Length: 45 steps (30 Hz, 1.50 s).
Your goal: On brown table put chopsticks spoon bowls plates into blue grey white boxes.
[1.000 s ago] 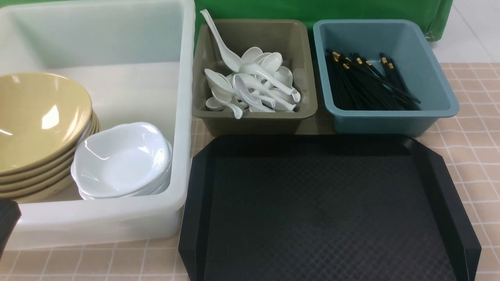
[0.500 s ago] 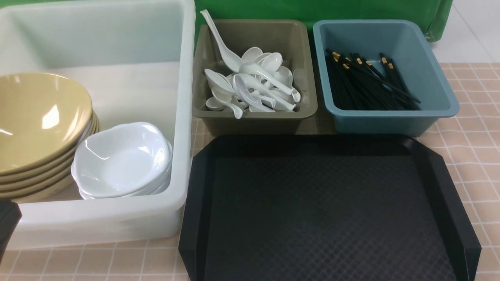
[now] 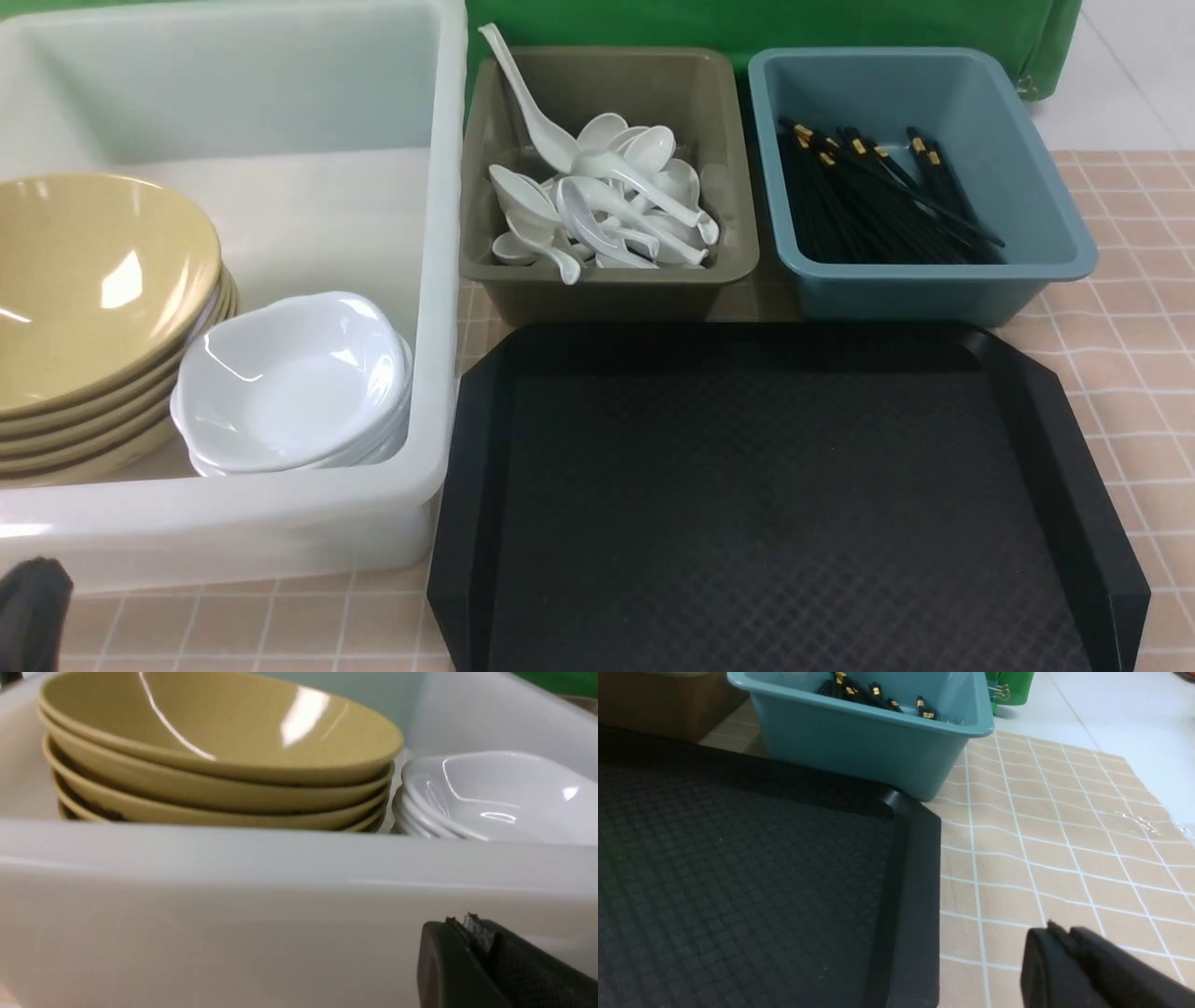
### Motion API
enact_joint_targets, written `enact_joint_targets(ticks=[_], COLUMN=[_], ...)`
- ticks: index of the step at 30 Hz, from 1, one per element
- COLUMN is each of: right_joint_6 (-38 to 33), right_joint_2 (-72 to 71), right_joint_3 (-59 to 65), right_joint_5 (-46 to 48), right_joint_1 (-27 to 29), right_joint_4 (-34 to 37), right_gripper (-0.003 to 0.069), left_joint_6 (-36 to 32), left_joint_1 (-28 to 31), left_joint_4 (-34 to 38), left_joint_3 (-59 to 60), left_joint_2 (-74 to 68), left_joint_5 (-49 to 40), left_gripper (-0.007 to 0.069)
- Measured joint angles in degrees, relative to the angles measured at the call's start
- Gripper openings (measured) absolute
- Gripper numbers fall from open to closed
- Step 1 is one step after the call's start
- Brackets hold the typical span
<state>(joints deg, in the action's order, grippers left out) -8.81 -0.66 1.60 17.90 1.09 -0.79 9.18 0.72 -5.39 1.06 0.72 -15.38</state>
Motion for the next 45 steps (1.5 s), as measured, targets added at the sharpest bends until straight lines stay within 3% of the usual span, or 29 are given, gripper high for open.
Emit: enact_joint_targets(ticks=[13, 45], right_joint_6=[0.0, 0.0], right_joint_2=[0.0, 0.0], right_joint_3=[0.0, -0.1], right_joint_5=[0.0, 0.2], right_joint_1=[0.0, 0.0], right_joint_4=[0.0, 0.0], right_gripper=[0.0096, 0.0119], left_joint_6=[-10.1, -10.7], left_joint_1=[-2.4, -2.4], left_joint_4=[3.6, 3.6], left_joint_3=[0.0, 0.0], left_joint_2=[0.0, 0.0], left_joint_5=[-2.8, -2.9], left_gripper=[0.0006, 0.0006])
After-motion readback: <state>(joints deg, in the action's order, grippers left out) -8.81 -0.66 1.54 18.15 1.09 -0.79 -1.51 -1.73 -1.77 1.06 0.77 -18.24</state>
